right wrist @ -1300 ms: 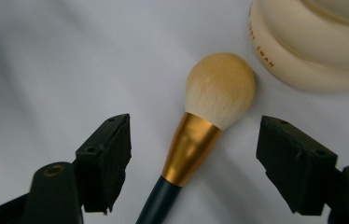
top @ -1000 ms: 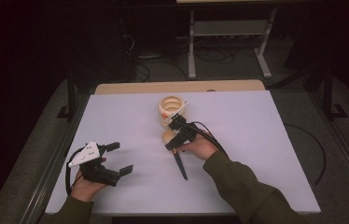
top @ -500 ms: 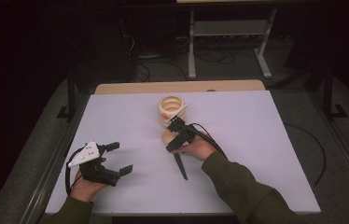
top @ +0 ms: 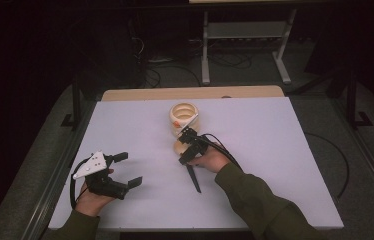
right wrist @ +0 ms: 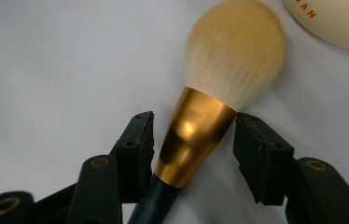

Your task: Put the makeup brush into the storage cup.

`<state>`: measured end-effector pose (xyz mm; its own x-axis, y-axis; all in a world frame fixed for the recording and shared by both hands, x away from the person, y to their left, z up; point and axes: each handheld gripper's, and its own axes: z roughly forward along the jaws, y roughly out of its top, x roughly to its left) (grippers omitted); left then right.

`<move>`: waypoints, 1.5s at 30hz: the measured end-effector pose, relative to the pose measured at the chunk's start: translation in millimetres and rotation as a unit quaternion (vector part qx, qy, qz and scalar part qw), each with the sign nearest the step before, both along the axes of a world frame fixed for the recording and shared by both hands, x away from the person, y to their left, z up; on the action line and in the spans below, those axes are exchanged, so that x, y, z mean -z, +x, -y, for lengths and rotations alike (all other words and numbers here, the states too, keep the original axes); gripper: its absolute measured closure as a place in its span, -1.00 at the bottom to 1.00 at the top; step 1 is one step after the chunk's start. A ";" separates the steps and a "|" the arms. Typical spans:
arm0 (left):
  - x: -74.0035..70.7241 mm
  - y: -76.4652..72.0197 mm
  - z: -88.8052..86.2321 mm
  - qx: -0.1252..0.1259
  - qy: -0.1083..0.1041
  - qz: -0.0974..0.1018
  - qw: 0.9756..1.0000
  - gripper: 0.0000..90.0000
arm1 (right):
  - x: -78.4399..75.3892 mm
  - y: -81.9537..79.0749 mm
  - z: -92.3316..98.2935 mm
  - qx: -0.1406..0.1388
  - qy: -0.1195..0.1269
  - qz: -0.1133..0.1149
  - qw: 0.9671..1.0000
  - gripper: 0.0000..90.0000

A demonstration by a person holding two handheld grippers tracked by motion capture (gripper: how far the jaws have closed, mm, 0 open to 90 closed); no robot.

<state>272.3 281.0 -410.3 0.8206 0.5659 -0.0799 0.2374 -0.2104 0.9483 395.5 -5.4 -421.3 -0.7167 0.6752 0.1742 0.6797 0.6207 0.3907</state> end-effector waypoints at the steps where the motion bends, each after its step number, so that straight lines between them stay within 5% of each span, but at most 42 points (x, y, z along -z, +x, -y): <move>1: 0.0 0.0 0.0 0.000 0.000 0.000 1.000 -1.00 | 0.0 0.0 0.0 0.000 0.000 0.000 1.000 0.05; 16: -0.3 -0.3 0.2 -0.001 -0.004 0.000 1.000 -1.00 | 0.9 1.1 0.9 -0.009 -0.006 0.004 1.000 0.19; 19: -0.3 -0.3 0.1 -0.001 -0.004 0.000 1.000 -1.00 | 1.4 0.4 0.5 -0.013 -0.016 0.007 1.000 0.39; 45: 0.1 -0.4 1.1 0.000 -0.004 -0.002 1.000 -1.00 | 2.4 6.0 -1.5 -0.010 -0.003 0.008 1.000 0.32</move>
<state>271.9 279.9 -410.4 0.8208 0.5644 -0.0881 0.2414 -0.2028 0.9490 401.5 -3.8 -423.7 -0.7322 0.6621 0.1597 0.6616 0.6358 0.3977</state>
